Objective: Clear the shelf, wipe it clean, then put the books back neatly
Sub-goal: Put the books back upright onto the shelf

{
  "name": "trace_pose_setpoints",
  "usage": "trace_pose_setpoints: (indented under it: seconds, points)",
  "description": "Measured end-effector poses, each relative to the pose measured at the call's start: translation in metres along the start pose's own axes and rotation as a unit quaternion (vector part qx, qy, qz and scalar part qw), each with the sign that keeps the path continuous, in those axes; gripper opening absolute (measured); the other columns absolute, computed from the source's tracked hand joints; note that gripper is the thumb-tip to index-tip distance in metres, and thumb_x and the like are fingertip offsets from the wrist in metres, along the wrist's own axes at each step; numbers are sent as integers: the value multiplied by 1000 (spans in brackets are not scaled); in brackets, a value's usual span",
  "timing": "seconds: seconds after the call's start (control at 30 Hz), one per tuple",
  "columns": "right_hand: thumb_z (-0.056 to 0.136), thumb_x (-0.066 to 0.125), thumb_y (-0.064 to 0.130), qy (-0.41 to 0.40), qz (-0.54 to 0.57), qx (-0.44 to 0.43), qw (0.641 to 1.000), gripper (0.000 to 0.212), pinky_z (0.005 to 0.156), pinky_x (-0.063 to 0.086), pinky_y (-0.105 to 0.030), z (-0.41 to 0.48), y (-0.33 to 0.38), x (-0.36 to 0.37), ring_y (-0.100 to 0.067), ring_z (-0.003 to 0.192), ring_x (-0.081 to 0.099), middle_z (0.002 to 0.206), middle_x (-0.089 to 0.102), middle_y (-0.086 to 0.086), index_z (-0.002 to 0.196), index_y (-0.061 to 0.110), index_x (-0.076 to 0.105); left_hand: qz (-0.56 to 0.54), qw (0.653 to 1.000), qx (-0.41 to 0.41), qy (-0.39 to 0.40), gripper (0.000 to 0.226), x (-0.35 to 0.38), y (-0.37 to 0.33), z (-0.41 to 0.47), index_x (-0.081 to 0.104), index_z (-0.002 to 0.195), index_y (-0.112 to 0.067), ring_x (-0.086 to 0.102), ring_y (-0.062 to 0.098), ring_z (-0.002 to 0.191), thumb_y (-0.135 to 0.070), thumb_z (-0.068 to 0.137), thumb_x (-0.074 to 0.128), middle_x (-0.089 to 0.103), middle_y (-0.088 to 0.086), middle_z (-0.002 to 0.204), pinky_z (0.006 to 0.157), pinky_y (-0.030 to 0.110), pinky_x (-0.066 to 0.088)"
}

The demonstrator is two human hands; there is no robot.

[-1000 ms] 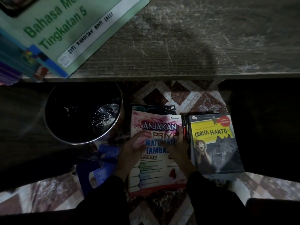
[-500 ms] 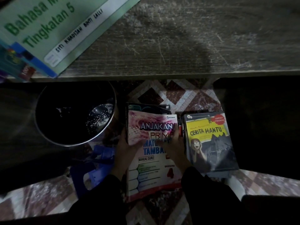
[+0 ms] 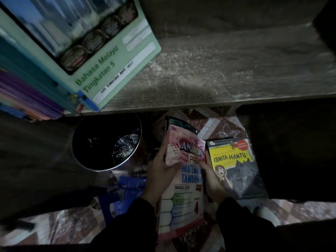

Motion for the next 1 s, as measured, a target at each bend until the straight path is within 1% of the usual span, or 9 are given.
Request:
trace_pose_setpoints:
  seconds: [0.07, 0.2, 0.3, 0.4, 0.53, 0.63, 0.7, 0.87, 1.0]
  points:
    - [84, 65, 46, 16, 34, 59, 998, 64, 74, 56, -32, -11, 3, -1, -12, 105, 65, 132, 58, 4, 142, 30, 41, -33, 999, 1, 8, 94, -4, -25, -7, 26, 142, -49, 57, -5, 112, -13, 72, 78, 57, -35, 120, 92, 30, 48]
    - [59, 87, 45, 136, 120, 162, 970, 75, 77, 56, -42, -38, 17, 12, -34, 100, 67, 116, 65, -22, 118, 5, 66, -122, 992, -22, 2, 95, -31, -69, -24, 36, 141, -40, 64, 9, 107, 10, 68, 73, 64, -10, 122, 84, 31, 54]
    - [45, 95, 40, 153, 63, 122, 979, 83, 86, 54, -50, -56, 31, 18, -30, 100, 68, 114, 69, -14, 120, 24, 64, -168, 982, -74, -49, 93, -52, -87, -36, 39, 141, -41, 69, 19, 95, 15, 72, 66, 71, -1, 110, 75, 34, 57]
    - [61, 89, 31, 116, -113, 24, 987, 97, 95, 51, -41, -74, 60, 27, -7, 109, 62, 129, 57, 16, 133, 56, 29, -214, 967, -103, -92, 89, -67, -98, -49, 44, 138, -39, 71, 22, 81, 19, 72, 61, 73, 6, 99, 61, 32, 57]
    - [54, 92, 44, 141, -249, 31, 958, 108, 103, 44, -50, -95, 88, 37, -24, 128, 49, 149, 41, 6, 138, 60, 26, -247, 960, -122, -54, 73, -77, -122, -75, 59, 116, -45, 66, 40, 98, 13, 72, 61, 69, 17, 110, 85, 53, 52]
    - [73, 82, 16, 212, -263, 58, 939, 84, 98, 48, -47, -140, 121, 44, -25, 118, 59, 134, 58, 0, 133, 51, 35, -204, 971, -114, -53, 65, -83, -148, -97, 63, 107, -43, 68, 39, 93, 13, 75, 62, 72, 15, 103, 85, 48, 52]
    - [76, 74, -3, 260, -262, 47, 928, 84, 98, 49, -40, -177, 149, 49, -21, 115, 61, 126, 64, 0, 128, 51, 35, -187, 977, -99, -40, 66, -83, -170, -113, 59, 115, -44, 70, 36, 89, 10, 77, 64, 73, 14, 100, 83, 48, 53]
    - [72, 74, -9, 259, -326, -87, 905, 102, 91, 52, -39, -233, 211, 68, -18, 112, 63, 122, 66, 5, 128, 59, 24, -179, 981, 3, -73, 88, -90, -226, -139, 44, 127, -58, 71, 30, 89, 3, 70, 74, 73, 2, 102, 81, 48, 55]
    - [73, 71, -12, 225, -367, -250, 867, 118, 77, 56, -29, -234, 261, 96, -10, 105, 66, 113, 67, 22, 128, 65, 1, -146, 967, 178, -106, 95, -93, -261, -124, 33, 134, -55, 62, 16, 113, 0, 68, 74, 62, -12, 127, 91, 41, 52]
Point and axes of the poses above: each hand's wrist, its own z-axis towards the middle knuckle, its own x-axis out of the palm, y = z × x, the point moved 2 cm from there along z, towards the middle knuckle
